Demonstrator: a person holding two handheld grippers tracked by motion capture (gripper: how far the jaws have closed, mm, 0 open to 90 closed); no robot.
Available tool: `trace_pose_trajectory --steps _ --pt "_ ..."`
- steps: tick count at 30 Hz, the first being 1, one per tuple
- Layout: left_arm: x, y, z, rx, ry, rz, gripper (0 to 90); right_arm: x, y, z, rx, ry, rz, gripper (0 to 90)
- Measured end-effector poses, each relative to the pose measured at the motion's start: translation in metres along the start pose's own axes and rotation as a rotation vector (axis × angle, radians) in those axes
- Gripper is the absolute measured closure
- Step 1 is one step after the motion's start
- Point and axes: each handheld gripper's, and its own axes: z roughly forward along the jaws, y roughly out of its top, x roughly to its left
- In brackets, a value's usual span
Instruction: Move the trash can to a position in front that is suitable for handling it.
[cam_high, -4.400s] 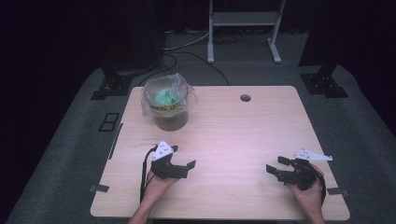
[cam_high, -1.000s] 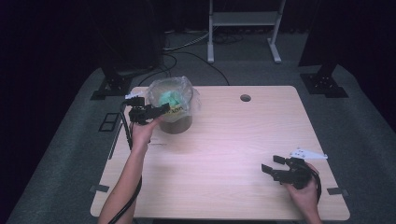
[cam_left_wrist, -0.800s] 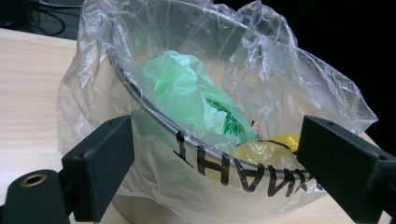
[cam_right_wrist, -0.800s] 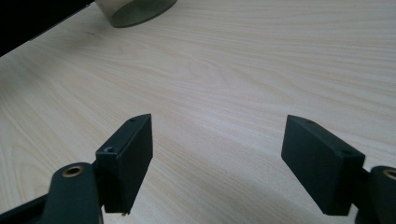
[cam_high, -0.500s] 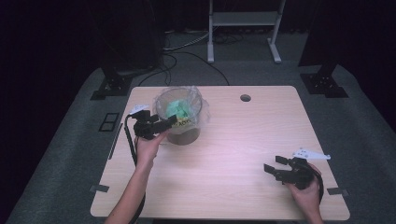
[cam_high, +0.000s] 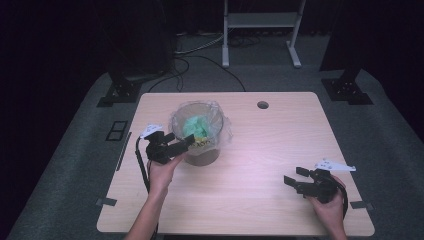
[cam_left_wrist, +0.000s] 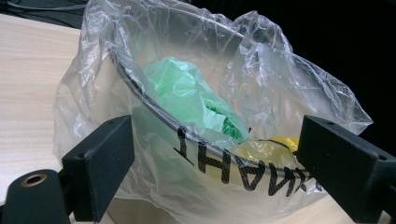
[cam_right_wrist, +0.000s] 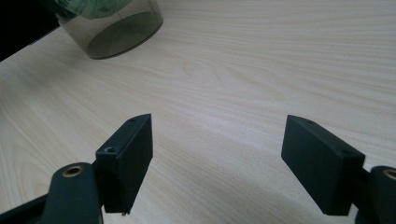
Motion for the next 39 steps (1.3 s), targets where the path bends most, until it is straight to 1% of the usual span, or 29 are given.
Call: trace_pose_trajectory --steps 7,17,21,24,26,32,36,39 --pt "-0.010 -0.011 -0.010 -0.002 -0.027 -0.008 10.3 0.000 0.000 0.002 0.006 -0.001 -0.002 24.1" --pt "-0.024 -0.019 -0.017 0.010 -0.040 0.016 10.3 0.000 0.000 0.001 0.005 -0.002 -0.004 24.1" --pt "-0.026 -0.021 -0.019 0.014 -0.056 0.021 10.2 0.000 0.000 0.001 0.002 -0.004 -0.004 24.1" --pt "-0.026 -0.021 -0.022 0.021 -0.067 0.027 10.2 -0.001 -0.001 0.000 -0.001 -0.008 -0.001 24.1" --pt "-0.025 -0.019 -0.025 0.023 -0.060 0.037 10.0 -0.001 -0.001 0.000 -0.001 -0.010 -0.003 24.1" --pt "-0.020 -0.017 -0.035 0.007 -0.033 0.052 10.0 0.000 -0.001 0.000 -0.001 -0.012 -0.008 24.2" --pt "-0.013 -0.010 -0.035 -0.006 -0.016 0.052 10.0 0.000 -0.001 0.001 0.003 -0.010 -0.008 24.2" --pt "-0.008 -0.003 -0.033 -0.009 -0.014 0.053 10.2 0.001 -0.001 0.001 0.004 -0.011 -0.010 24.2"
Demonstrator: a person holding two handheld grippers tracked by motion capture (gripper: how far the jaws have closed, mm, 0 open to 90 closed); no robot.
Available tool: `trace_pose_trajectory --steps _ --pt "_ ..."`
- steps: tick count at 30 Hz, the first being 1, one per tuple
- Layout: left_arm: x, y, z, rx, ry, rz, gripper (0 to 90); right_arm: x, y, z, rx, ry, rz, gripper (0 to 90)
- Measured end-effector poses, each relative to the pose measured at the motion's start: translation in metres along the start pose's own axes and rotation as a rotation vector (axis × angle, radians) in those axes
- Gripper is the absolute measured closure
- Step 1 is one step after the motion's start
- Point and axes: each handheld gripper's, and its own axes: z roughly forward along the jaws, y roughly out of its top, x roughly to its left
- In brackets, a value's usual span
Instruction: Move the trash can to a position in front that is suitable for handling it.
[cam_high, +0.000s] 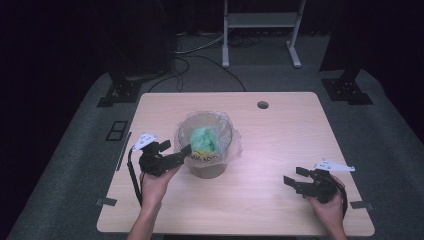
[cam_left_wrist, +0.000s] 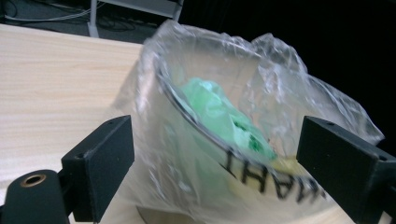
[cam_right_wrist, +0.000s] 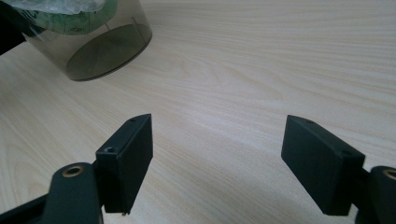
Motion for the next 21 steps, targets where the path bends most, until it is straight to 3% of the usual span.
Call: trace_pose_trajectory --steps 3,9,14,21 --pt "0.009 0.007 0.005 0.007 0.019 0.013 13.6 -0.001 0.000 0.000 0.000 0.002 0.001 24.2" --pt "0.026 0.020 0.018 0.014 0.008 -0.023 22.0 0.000 0.000 0.001 0.004 0.001 -0.002 24.2" --pt "0.030 0.029 0.029 0.030 -0.017 -0.021 31.5 0.000 0.000 0.001 0.004 0.003 -0.003 24.2" --pt "0.033 0.034 0.039 0.027 0.026 0.023 45.9 0.000 0.000 0.001 0.001 0.003 -0.008 24.3"
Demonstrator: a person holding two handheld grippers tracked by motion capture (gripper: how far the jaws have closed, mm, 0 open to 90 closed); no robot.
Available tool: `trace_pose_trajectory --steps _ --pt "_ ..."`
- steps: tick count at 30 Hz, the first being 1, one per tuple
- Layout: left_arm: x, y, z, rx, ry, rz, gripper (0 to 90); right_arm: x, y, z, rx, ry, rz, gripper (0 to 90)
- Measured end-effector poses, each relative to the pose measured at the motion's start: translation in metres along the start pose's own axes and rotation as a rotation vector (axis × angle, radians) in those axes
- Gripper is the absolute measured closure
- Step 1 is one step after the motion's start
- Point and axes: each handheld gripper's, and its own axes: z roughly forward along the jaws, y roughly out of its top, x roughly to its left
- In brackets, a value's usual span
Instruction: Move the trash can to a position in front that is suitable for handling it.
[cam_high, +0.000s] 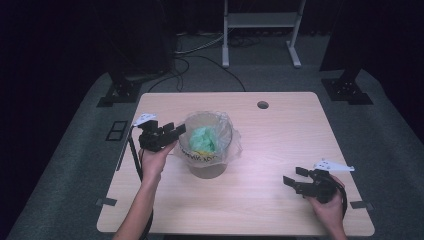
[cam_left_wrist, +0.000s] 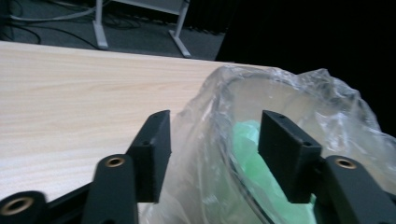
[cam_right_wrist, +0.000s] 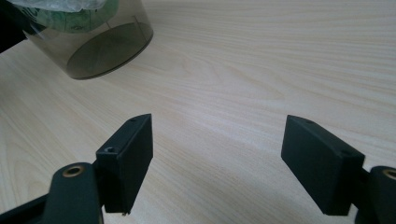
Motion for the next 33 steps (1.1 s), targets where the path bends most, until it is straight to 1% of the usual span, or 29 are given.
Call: trace_pose_trajectory --steps 6,9,11,14,16,19,22,25,27,28,32,33 --pt "-0.001 -0.001 0.003 -0.009 0.016 0.024 62.2 0.001 0.001 0.001 0.002 0.004 -0.003 24.3" --pt "-0.001 -0.001 0.002 -0.030 0.019 0.030 68.1 0.002 0.001 0.002 0.002 0.003 -0.005 24.3" --pt "-0.002 -0.001 0.000 -0.044 0.017 0.043 74.3 0.002 0.002 0.002 0.000 0.005 -0.005 24.4" --pt "-0.004 0.000 -0.001 -0.061 0.015 0.067 80.4 0.003 0.004 0.004 0.003 0.012 -0.004 24.3" --pt "-0.004 0.000 -0.001 -0.070 0.010 0.074 84.0 0.004 0.006 0.005 0.006 0.018 -0.006 24.3" --pt "-0.005 0.001 -0.002 -0.084 0.004 0.078 86.6 0.003 0.014 0.007 0.009 0.035 -0.003 24.5" --pt "-0.004 0.001 -0.004 -0.092 -0.005 0.080 87.4 0.002 0.025 0.010 0.002 0.062 0.011 24.6" --pt "-0.003 0.000 -0.006 -0.095 -0.029 0.070 87.4 0.001 0.040 0.013 -0.011 0.079 0.010 24.5" --pt "-0.002 -0.001 -0.007 -0.091 -0.031 0.073 87.4 0.000 0.050 0.015 -0.007 0.084 0.010 24.5" --pt "-0.001 -0.002 -0.008 -0.093 -0.035 0.065 87.4 -0.001 0.055 0.016 -0.006 0.090 0.013 24.5" --pt "0.000 -0.002 -0.010 -0.093 -0.045 0.063 87.4 0.001 0.076 0.019 -0.021 0.129 0.030 24.4" --pt "0.000 -0.002 -0.011 -0.094 -0.055 0.060 87.4 0.002 0.081 0.020 -0.024 0.137 0.029 24.4"
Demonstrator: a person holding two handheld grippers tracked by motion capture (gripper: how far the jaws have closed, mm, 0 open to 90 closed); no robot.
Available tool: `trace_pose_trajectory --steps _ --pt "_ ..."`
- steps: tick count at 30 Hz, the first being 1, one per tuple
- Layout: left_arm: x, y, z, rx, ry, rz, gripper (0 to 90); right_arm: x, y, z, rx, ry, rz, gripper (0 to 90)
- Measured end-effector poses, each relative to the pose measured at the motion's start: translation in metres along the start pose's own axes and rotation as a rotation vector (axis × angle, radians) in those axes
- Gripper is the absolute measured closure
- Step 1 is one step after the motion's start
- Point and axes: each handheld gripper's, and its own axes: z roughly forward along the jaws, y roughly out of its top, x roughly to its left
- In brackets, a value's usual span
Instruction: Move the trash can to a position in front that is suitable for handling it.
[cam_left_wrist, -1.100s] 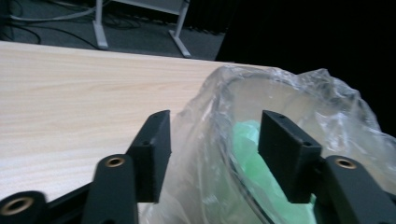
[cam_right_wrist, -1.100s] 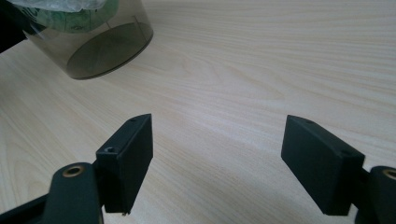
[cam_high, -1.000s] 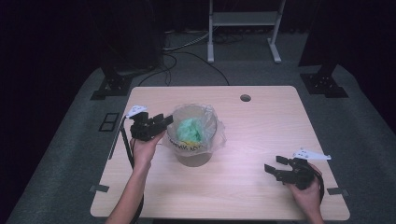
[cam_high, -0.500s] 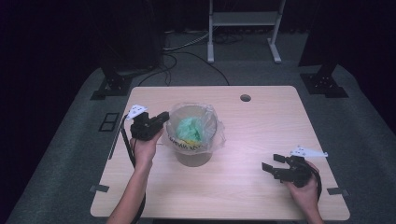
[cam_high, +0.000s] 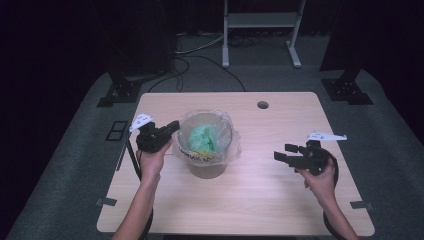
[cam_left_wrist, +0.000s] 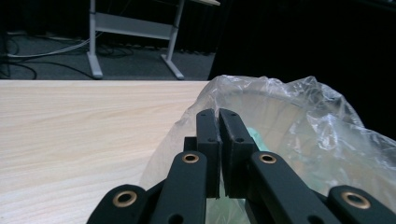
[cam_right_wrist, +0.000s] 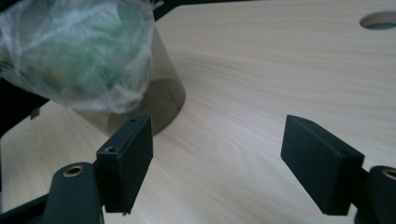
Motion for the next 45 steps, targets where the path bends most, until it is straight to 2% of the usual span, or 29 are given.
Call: trace_pose_trajectory --steps 8,12,20,27,31,37,42,45 --pt "-0.001 0.000 -0.001 0.007 -0.031 0.000 87.8 0.017 0.040 0.017 0.003 0.039 -0.040 23.8" --pt "-0.002 0.000 -0.002 0.007 -0.041 0.003 87.8 0.025 0.054 0.025 0.002 0.055 -0.059 23.8" --pt "-0.004 -0.001 -0.005 0.008 -0.067 0.004 87.8 0.046 0.075 0.044 0.015 0.075 -0.100 23.8" --pt "-0.010 -0.002 -0.005 0.010 -0.089 0.013 87.8 0.064 0.092 0.063 0.021 0.097 -0.111 24.3" --pt "-0.012 -0.002 -0.005 0.010 -0.100 0.017 87.8 0.073 0.101 0.073 0.034 0.087 -0.135 24.3" --pt "-0.017 -0.002 -0.006 0.007 -0.116 0.028 87.8 0.084 0.110 0.090 0.045 0.066 -0.139 24.4" --pt "-0.018 0.000 -0.005 0.008 -0.123 0.034 87.8 0.092 0.115 0.105 0.072 0.034 -0.148 24.9" --pt "-0.019 0.000 -0.005 0.005 -0.127 0.028 87.8 0.095 0.117 0.112 0.080 -0.002 -0.163 25.3"
